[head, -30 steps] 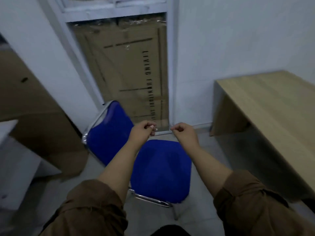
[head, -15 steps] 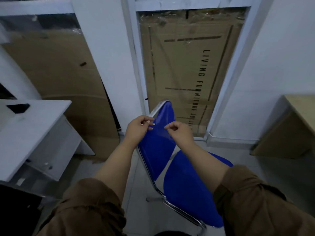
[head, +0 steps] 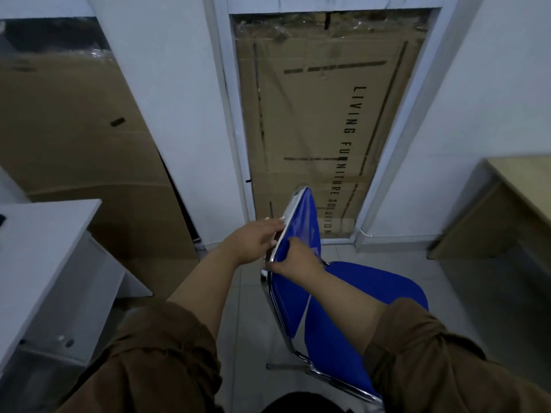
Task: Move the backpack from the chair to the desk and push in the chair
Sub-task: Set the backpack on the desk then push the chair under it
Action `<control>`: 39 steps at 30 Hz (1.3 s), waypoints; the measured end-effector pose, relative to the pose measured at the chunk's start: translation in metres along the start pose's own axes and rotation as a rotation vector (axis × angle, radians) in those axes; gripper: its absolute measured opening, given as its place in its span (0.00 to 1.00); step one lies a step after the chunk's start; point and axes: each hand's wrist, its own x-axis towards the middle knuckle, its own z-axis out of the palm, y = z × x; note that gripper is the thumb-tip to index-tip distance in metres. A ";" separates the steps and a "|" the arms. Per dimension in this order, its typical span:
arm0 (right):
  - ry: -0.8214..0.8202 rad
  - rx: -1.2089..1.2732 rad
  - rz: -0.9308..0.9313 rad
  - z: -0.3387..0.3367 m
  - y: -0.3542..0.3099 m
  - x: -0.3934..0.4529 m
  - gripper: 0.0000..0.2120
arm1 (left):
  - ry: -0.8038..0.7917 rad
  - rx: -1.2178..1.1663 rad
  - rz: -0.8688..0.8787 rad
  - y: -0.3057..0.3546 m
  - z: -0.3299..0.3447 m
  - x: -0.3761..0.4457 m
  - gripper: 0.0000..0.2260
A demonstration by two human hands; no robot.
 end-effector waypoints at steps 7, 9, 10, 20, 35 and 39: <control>0.219 0.259 0.192 0.035 -0.012 0.004 0.27 | -0.228 0.132 0.116 -0.028 0.000 0.024 0.27; 0.215 0.214 0.192 0.035 -0.013 0.005 0.27 | -0.257 0.114 0.092 -0.030 -0.002 0.028 0.28; 0.225 0.201 0.194 0.035 -0.014 0.004 0.27 | -0.295 0.123 0.090 -0.030 -0.004 0.032 0.28; 0.232 0.168 0.252 -0.009 0.031 -0.030 0.35 | -0.425 0.235 0.158 0.023 0.018 0.075 0.32; 0.330 0.296 0.423 -0.135 0.176 -0.125 0.32 | -0.356 0.204 0.286 0.184 0.124 0.145 0.36; 0.378 0.305 0.465 -0.169 0.214 -0.145 0.30 | -0.386 0.205 0.316 0.227 0.151 0.167 0.37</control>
